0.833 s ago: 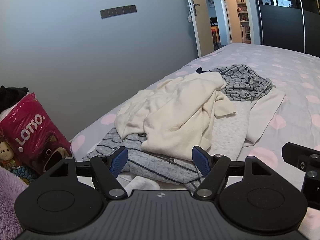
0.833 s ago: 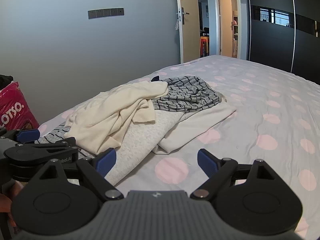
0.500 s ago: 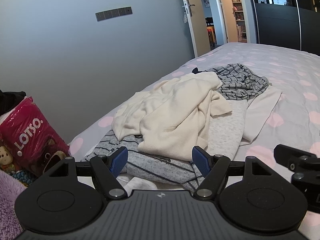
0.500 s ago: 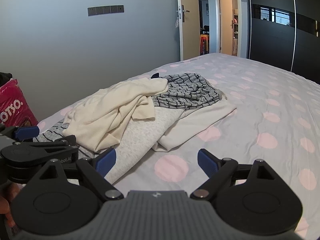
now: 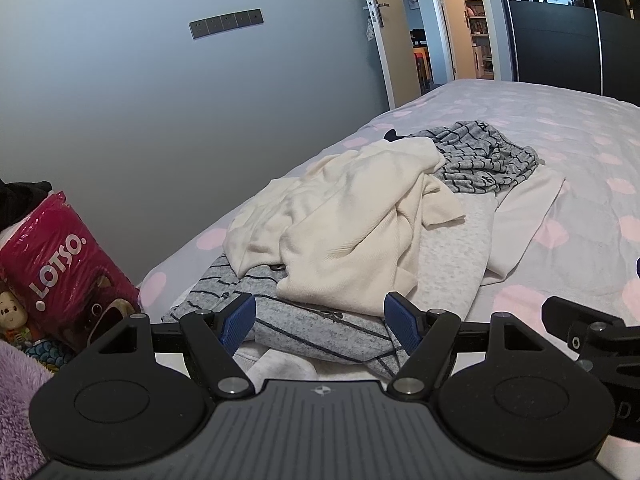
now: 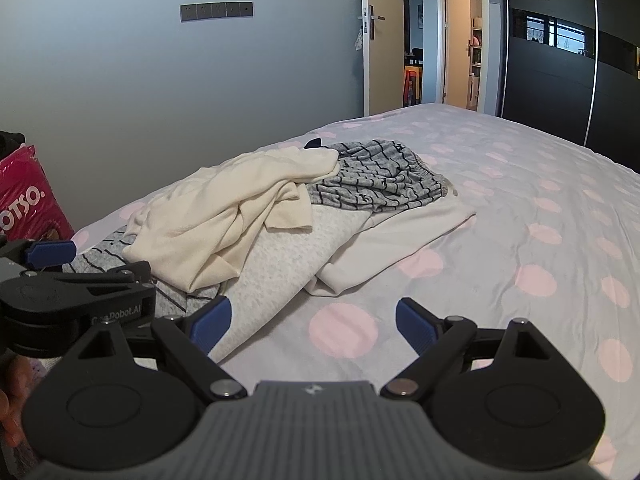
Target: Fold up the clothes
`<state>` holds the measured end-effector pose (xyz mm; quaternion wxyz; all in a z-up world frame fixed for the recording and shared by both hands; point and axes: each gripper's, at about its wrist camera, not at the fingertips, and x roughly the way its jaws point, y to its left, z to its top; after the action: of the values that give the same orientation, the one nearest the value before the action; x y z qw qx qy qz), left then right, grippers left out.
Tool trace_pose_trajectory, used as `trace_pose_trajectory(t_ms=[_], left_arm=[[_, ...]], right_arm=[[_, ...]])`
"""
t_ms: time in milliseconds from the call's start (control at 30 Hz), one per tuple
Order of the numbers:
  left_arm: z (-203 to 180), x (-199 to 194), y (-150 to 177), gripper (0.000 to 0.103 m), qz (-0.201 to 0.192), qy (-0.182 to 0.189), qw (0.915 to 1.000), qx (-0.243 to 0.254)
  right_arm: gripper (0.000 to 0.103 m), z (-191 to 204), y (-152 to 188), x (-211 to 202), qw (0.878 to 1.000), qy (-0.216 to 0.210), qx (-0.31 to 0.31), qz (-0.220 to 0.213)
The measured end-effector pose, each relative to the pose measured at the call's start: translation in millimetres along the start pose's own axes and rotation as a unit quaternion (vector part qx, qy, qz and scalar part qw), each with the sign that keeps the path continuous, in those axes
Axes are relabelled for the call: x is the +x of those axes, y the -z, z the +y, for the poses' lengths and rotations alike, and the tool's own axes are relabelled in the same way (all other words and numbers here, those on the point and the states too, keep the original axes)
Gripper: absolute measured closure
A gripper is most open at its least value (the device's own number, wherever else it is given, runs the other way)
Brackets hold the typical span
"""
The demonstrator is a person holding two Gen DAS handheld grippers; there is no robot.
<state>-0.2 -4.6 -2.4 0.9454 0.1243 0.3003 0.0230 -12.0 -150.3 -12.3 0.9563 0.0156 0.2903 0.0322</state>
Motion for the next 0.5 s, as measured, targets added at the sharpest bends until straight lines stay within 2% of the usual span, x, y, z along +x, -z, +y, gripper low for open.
trace_pose_trajectory(t_ms=[500], left_arm=[[-1.6,-0.2,-0.2,0.033,0.001,-0.001,1.0,0.005]], right_arm=[[0.012,3.4,1.0,3.0,1.0,0.0,-0.007,0.004]])
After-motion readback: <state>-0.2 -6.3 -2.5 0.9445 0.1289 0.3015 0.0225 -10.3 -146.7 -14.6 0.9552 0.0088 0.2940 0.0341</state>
